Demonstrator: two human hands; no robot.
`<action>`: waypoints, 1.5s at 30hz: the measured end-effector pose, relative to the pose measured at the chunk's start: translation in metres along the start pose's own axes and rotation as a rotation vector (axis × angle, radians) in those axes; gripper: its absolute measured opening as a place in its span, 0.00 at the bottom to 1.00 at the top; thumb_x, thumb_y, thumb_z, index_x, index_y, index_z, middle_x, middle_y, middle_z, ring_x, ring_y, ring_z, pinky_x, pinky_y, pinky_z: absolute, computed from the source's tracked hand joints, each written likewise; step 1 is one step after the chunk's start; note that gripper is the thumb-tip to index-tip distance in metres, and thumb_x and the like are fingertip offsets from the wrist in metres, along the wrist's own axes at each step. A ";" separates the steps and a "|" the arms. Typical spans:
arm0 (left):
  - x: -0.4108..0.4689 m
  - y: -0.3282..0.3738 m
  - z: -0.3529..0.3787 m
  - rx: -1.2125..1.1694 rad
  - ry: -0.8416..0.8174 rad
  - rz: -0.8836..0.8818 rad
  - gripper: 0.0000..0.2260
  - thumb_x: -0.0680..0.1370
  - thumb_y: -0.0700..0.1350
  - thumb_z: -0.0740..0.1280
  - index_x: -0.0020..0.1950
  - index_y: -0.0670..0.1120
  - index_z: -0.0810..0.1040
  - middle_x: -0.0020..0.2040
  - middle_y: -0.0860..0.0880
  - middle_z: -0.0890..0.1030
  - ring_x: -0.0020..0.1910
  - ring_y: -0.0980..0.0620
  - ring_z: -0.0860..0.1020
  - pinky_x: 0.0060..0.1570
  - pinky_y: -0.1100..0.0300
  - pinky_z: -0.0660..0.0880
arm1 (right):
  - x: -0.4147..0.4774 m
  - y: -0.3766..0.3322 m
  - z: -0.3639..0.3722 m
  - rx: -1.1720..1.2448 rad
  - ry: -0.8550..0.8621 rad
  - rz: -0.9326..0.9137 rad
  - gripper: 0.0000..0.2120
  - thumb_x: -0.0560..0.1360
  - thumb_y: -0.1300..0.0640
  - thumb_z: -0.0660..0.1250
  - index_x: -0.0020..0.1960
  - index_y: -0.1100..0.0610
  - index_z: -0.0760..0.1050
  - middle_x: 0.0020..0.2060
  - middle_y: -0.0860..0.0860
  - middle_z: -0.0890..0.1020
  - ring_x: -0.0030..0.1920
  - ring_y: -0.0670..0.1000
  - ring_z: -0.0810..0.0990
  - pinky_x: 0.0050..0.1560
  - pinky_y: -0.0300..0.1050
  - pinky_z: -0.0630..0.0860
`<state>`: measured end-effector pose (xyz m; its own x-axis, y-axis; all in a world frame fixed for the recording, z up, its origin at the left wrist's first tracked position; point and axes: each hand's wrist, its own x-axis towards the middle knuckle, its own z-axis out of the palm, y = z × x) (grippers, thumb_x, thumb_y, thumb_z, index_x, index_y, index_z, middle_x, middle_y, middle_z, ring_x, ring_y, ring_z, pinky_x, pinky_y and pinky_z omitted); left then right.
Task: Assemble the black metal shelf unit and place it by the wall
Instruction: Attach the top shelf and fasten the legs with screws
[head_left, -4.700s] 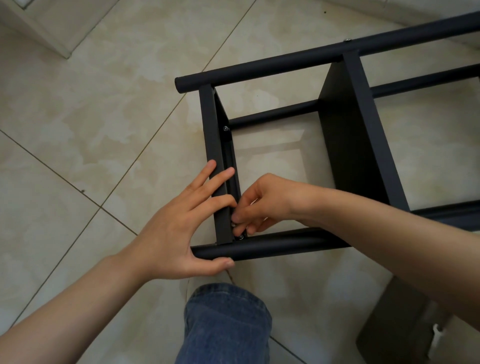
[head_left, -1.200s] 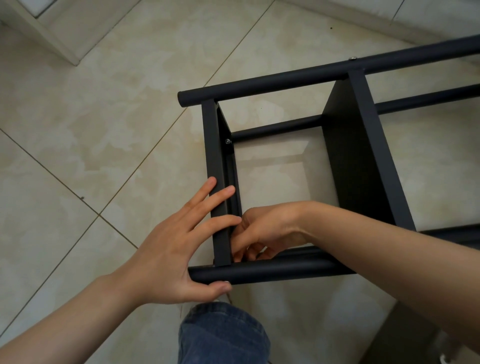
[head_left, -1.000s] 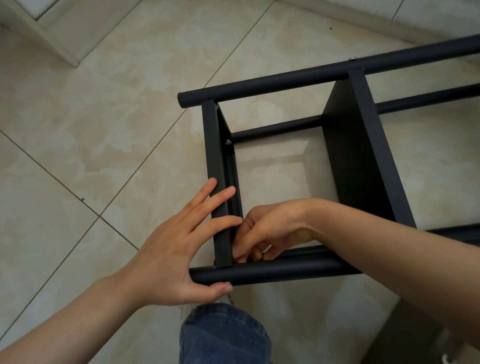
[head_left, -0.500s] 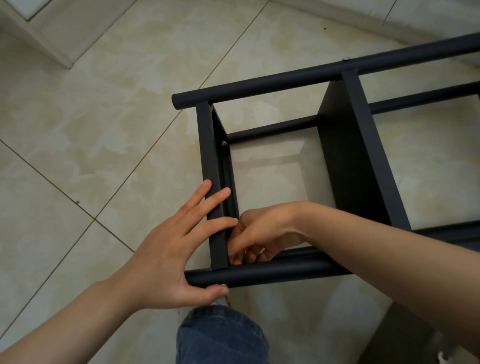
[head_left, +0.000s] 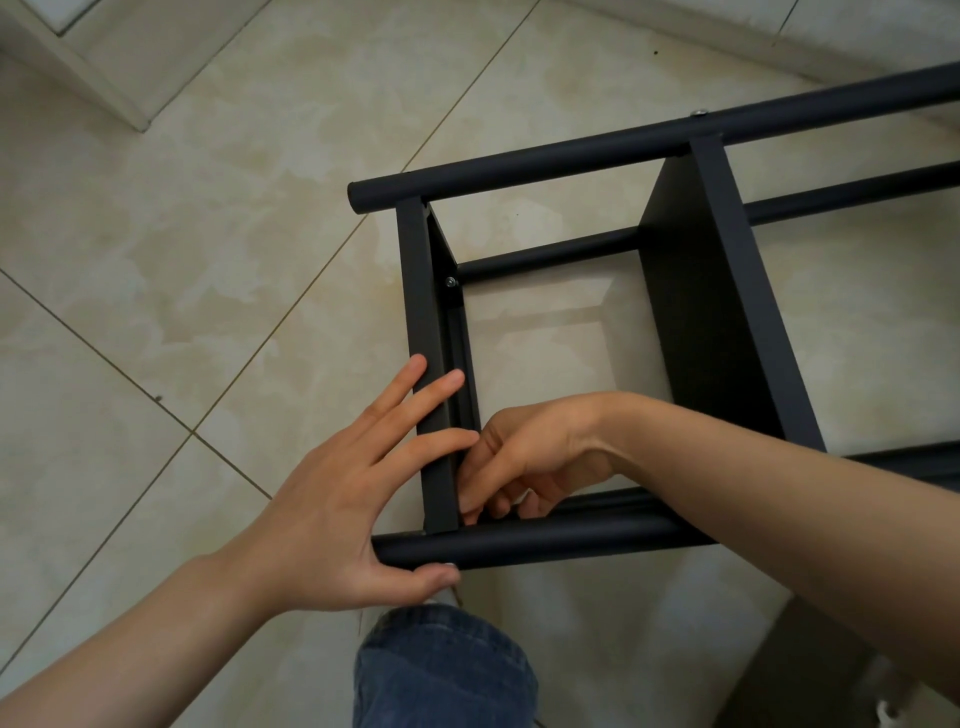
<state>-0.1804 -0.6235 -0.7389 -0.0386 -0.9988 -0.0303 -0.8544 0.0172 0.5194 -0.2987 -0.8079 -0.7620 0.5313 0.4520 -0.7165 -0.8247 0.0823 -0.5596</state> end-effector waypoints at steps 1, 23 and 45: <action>0.000 0.000 0.000 -0.002 -0.001 -0.002 0.37 0.69 0.65 0.71 0.74 0.54 0.68 0.83 0.52 0.55 0.82 0.46 0.50 0.64 0.57 0.69 | 0.001 0.000 0.001 -0.001 0.008 0.007 0.07 0.79 0.60 0.67 0.42 0.59 0.80 0.30 0.47 0.80 0.33 0.44 0.72 0.39 0.38 0.67; 0.000 0.000 0.000 -0.011 0.006 0.002 0.36 0.69 0.65 0.71 0.74 0.53 0.69 0.82 0.52 0.56 0.82 0.46 0.50 0.65 0.58 0.67 | 0.012 0.004 0.002 -0.045 0.048 -0.002 0.09 0.78 0.58 0.68 0.39 0.55 0.80 0.33 0.48 0.80 0.35 0.45 0.72 0.42 0.39 0.68; 0.000 0.001 0.000 -0.017 0.006 0.001 0.36 0.69 0.65 0.70 0.74 0.53 0.68 0.83 0.52 0.55 0.82 0.46 0.50 0.64 0.55 0.70 | 0.010 0.006 0.000 0.000 -0.012 -0.015 0.15 0.79 0.59 0.67 0.34 0.53 0.80 0.32 0.48 0.77 0.35 0.45 0.73 0.43 0.39 0.71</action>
<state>-0.1813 -0.6236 -0.7383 -0.0359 -0.9990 -0.0249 -0.8457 0.0171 0.5335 -0.2984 -0.8027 -0.7725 0.5411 0.4616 -0.7030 -0.8167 0.0890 -0.5702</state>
